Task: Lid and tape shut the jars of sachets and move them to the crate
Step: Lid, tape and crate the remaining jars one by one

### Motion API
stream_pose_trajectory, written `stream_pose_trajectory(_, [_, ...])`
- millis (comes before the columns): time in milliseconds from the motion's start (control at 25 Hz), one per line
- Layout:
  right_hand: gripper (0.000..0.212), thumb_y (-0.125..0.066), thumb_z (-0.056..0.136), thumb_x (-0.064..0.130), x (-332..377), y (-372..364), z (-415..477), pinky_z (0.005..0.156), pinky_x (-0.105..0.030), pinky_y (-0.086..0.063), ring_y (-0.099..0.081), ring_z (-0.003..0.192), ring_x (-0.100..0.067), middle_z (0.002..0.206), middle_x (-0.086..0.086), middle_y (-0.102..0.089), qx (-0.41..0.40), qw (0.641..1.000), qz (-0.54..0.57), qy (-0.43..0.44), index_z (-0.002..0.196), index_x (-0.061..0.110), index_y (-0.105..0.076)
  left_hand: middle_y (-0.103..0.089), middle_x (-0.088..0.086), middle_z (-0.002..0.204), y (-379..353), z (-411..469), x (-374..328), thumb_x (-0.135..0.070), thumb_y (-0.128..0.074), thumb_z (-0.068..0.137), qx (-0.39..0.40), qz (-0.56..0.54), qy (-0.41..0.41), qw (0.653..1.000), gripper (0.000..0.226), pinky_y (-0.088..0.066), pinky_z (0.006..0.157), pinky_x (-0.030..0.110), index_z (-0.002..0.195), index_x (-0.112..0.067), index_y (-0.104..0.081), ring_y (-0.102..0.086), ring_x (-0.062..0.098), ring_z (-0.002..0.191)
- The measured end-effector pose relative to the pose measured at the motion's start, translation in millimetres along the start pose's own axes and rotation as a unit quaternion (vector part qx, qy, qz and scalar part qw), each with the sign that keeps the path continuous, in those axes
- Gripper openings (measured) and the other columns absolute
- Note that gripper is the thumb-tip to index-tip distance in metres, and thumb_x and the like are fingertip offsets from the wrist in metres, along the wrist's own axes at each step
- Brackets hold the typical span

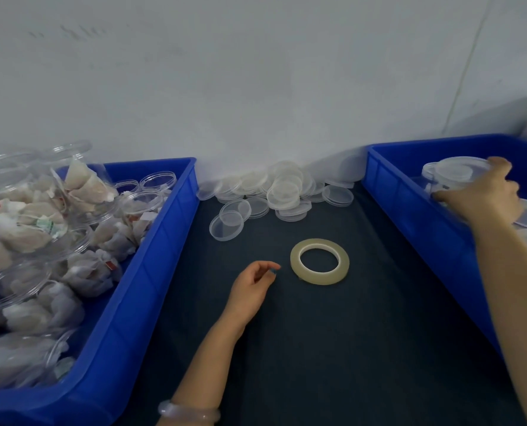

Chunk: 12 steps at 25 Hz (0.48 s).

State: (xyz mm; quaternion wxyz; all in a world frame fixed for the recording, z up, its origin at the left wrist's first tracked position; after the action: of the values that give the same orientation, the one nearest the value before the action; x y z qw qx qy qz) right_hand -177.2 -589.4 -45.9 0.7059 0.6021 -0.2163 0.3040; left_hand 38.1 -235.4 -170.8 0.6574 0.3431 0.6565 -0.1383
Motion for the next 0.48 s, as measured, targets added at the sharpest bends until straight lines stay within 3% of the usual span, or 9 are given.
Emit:
stream_pose_trajectory(160, [0.090,-0.068,0.084,0.051,-3,-12,3,0.116,-0.052,-0.020,-0.033,0.136,-0.047,0.146,-0.033,-0.036,0.001,0.991,-0.131,0.002,0.144,-0.005,-0.032,-0.063,-0.015,0.116,-2,-4,-3,-0.020,-0.053,0.101,0.014,0.055,-0.017,0.998,0.018,-0.043,0.074,0.004,0.108,-0.030,-0.066,-0.059,-0.007,0.101])
stream_pose_trajectory(240, [0.081,-0.057,0.091,0.051,1,-20,-7,0.119,-0.054,-0.015,-0.030,0.138,-0.048,0.147,-0.033,-0.034,0.005,0.981,-0.194,0.031,0.144,-0.007,-0.034,-0.059,-0.014,0.121,1,-13,-7,-0.019,-0.054,0.101,0.021,0.108,-0.041,0.993,0.018,-0.042,0.080,0.005,0.110,-0.029,-0.065,-0.057,-0.003,0.109])
stream_pose_trajectory(320, [0.080,-0.059,0.089,0.050,13,-27,-27,0.118,-0.060,-0.017,-0.029,0.139,-0.049,0.149,-0.032,-0.033,0.010,0.956,-0.278,0.087,0.144,-0.003,-0.035,-0.055,-0.013,0.123,16,-23,-14,-0.018,-0.057,0.099,0.003,0.216,-0.088,0.972,0.019,-0.038,0.087,0.006,0.115,-0.027,-0.063,-0.053,0.001,0.117])
stream_pose_trajectory(400, [0.077,-0.062,0.087,0.050,37,-43,-65,0.116,-0.062,-0.022,-0.028,0.141,-0.046,0.150,-0.027,-0.033,0.034,0.918,-0.349,0.184,0.144,0.005,-0.036,-0.054,-0.008,0.123,45,-39,-40,-0.018,-0.062,0.095,-0.081,0.351,-0.168,0.917,0.022,-0.033,0.096,0.012,0.116,-0.021,-0.063,-0.049,0.008,0.120])
stream_pose_trajectory(480, [0.069,-0.061,0.090,0.042,65,-77,-122,0.116,-0.054,-0.027,-0.030,0.141,-0.039,0.151,-0.019,-0.035,0.128,0.901,-0.304,0.282,0.146,0.011,-0.035,-0.060,0.003,0.118,72,-66,-78,-0.014,-0.066,0.090,-0.189,0.451,-0.273,0.829,0.020,-0.039,0.102,0.031,0.110,-0.014,-0.067,-0.052,0.023,0.119])
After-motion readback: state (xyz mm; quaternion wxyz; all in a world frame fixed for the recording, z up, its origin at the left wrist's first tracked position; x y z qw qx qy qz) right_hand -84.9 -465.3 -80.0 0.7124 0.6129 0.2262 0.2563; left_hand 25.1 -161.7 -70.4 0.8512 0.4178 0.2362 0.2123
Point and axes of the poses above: each hand's wrist, its own z-axis towards the middle knuckle, its own y-axis out of the back of the hand, x = y × z, the point moved 7 cm from there along z, towards the middle knuckle
